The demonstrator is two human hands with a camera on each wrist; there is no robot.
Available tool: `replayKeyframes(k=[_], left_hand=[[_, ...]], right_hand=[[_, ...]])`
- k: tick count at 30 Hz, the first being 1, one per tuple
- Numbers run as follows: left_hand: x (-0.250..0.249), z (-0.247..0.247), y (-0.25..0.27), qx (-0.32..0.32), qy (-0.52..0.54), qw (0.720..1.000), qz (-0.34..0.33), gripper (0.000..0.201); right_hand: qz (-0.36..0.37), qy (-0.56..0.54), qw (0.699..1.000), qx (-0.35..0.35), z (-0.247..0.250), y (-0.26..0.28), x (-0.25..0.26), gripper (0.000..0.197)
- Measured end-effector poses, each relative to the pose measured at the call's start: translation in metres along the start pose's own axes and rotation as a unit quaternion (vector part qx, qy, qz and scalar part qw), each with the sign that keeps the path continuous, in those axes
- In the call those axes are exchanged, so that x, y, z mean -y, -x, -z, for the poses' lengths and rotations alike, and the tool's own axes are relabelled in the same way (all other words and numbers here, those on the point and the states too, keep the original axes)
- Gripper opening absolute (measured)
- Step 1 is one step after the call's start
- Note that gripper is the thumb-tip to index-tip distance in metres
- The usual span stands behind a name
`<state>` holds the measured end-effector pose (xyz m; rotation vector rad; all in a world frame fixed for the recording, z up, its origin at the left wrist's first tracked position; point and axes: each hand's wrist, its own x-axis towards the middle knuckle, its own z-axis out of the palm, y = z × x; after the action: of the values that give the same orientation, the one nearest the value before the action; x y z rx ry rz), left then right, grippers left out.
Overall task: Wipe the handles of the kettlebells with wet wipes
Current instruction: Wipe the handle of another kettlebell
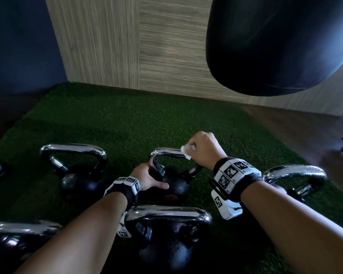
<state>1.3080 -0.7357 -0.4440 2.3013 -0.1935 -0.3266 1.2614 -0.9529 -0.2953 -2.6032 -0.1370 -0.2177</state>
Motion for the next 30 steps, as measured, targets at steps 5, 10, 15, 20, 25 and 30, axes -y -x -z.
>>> replayKeyframes(k=[5, 10, 15, 20, 25, 30], left_hand=[[-0.008, 0.005, 0.011, -0.024, -0.027, 0.999, -0.031, 0.081], [-0.006, 0.001, 0.023, -0.061, -0.021, 0.997, -0.048, 0.052], [0.000, -0.004, 0.025, -0.075, -0.008, 0.997, -0.034, 0.051], [-0.001, -0.005, 0.025, -0.061, -0.005, 0.998, -0.029, 0.053], [0.001, -0.004, 0.026, -0.055, -0.004, 0.998, -0.026, 0.055], [0.002, -0.004, 0.025, -0.051, -0.026, 0.998, -0.004, 0.075]], right_hand=[[-0.039, -0.019, 0.999, -0.027, 0.003, 0.002, -0.010, 0.023], [-0.058, -0.036, 0.997, -0.037, 0.001, 0.007, -0.023, 0.022], [-0.116, -0.119, 0.985, -0.053, 0.003, 0.005, -0.038, 0.019], [-0.256, -0.263, 0.926, -0.092, -0.013, -0.001, -0.054, 0.016], [-0.306, -0.405, 0.860, -0.051, -0.020, -0.003, -0.065, 0.010], [-0.356, -0.447, 0.821, 0.013, -0.045, -0.004, -0.083, 0.028]])
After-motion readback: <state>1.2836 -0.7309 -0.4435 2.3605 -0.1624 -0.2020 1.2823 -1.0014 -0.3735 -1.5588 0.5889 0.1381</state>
